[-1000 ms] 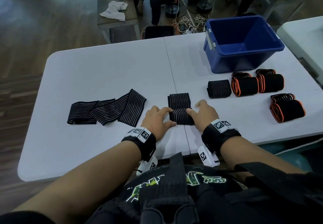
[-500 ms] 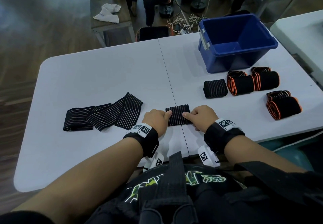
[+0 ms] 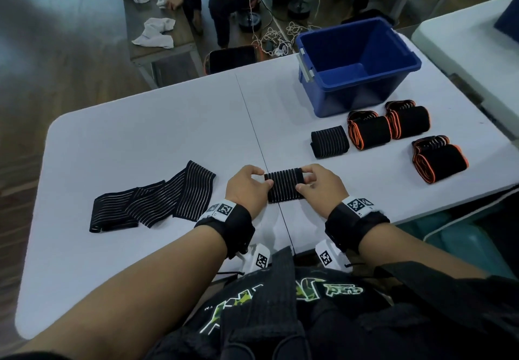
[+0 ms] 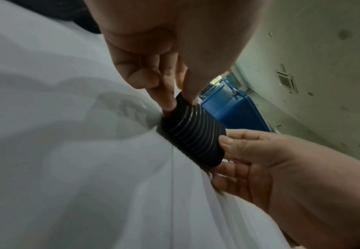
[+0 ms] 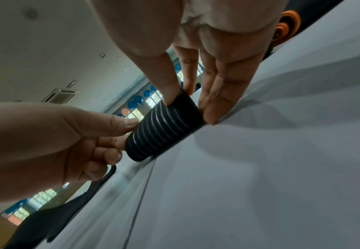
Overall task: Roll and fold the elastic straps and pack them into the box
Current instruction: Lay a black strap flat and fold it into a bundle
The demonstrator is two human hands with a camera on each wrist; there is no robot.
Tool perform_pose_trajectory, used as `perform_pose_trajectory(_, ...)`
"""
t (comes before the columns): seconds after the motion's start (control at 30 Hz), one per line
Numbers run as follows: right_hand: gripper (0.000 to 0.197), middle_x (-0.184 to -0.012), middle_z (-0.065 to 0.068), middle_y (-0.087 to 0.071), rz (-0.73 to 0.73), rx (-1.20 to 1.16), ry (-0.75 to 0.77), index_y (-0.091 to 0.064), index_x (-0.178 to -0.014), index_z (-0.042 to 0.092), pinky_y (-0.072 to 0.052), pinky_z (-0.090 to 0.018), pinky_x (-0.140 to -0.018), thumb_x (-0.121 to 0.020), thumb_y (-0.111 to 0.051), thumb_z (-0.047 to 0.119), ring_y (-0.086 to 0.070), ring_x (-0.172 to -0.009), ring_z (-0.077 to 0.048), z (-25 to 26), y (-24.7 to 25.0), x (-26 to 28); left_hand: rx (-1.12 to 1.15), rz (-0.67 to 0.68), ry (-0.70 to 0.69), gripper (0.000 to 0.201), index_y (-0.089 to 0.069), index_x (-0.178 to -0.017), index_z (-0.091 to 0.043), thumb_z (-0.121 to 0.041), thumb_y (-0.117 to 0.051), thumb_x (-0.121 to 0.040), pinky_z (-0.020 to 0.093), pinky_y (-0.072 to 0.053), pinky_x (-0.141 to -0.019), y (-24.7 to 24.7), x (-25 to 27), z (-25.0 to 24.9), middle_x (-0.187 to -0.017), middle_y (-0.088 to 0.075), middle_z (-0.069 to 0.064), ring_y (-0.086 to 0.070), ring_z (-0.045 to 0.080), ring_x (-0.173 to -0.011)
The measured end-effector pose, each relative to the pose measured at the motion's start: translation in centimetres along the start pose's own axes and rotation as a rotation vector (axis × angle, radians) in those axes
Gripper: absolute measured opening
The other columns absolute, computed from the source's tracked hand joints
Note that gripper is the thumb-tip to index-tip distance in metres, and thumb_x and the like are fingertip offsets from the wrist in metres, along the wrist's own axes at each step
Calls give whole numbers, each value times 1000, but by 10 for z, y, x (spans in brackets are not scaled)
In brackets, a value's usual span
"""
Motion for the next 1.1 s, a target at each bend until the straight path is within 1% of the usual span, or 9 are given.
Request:
perform_pose_trajectory(0.13,27,-106,6,-67,-64,-65,-39,-58,-114,23,-51,-28,-84,-90,-63,12,-65,-88,-8,-21,28,3,80,109,-35,14,-65,-101,-26,-23,-70,-88,36,-61,-75,-30,-2,-21,-73,-75,-2,-74,17,-68)
perform_pose_trajectory(0.23,25,-101,5,-67,-157,-75,-95,-59,-112,22,-53,-33,-88,-89,-66,14,-65,-91,-14,-44,56,4,71,202,-85,26,-68,-114,-21,-13,-68,-89,34,-61,-77,-57,-3,-45,-72,-72,-3,-73,16,-70)
perform_pose_trajectory(0.33,18,-82,8,-62,-302,-81,-166,-59,-101,18,-47,-28,-84,-87,-70,18,-61,-87,-15,-67,89,9,-1,248,-125,27,-67,-112,-24,-15,-68,-87,31,-59,-78,-85,-5,-68,-76,-74,-1,-72,13,-75)
perform_pose_trajectory(0.47,10,-85,3,-64,-400,-54,-206,-63,-91,17,-48,-27,-80,-85,-72,18,-63,-86,-18,-93,127,14,-41,329,-165,24,-63,-108,-25,-18,-65,-85,41,-61,-79,-126,-4,-93,-70,-73,-1,-69,17,-70)
perform_pose_trajectory(0.53,8,-86,4,-65,-440,-57,-217,-67,-92,18,-48,-26,-81,-85,-71,16,-65,-89,-19,-106,144,17,-47,375,-187,29,-62,-112,-24,-19,-62,-84,44,-61,-79,-146,-3,-104,-71,-74,-2,-69,18,-69)
perform_pose_trajectory(0.67,21,-99,5,-67,-500,-132,-216,-66,-106,20,-53,-34,-93,-86,-72,19,-65,-93,-14,-125,169,24,-22,446,-210,40,-59,-126,-17,-15,-65,-86,38,-59,-81,-176,2,-125,-80,-77,0,-71,13,-73)
perform_pose_trajectory(0.83,30,-110,6,-67,-487,-157,-174,-64,-116,21,-53,-37,-95,-86,-72,20,-66,-93,-10,-132,183,24,48,425,-199,35,-56,-124,-16,-11,-65,-91,26,-50,-62,-191,5,-135,-87,-77,8,-65,9,-59)
perform_pose_trajectory(1.03,25,-98,5,-69,-485,-100,-141,-64,-110,22,-54,-35,-89,-87,-72,27,-65,-90,-13,-123,201,17,86,367,-177,23,-59,-116,-14,-9,-58,-94,22,-48,-55,-188,2,-131,-81,-76,13,-62,10,-56)
perform_pose_trajectory(1.1,27,-94,5,-68,-466,-127,-129,-63,-113,21,-55,-33,-87,-88,-71,27,-65,-89,-13,-114,203,12,91,351,-173,22,-60,-114,-15,-10,-59,-93,24,-51,-59,-184,1,-128,-80,-76,11,-64,11,-58)
Point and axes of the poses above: each hand's wrist, its own x-axis away from the middle knuckle, its own y-axis out of the back of the hand, z = x × y, the point moved 5 cm from there along -x, towards the middle knuckle
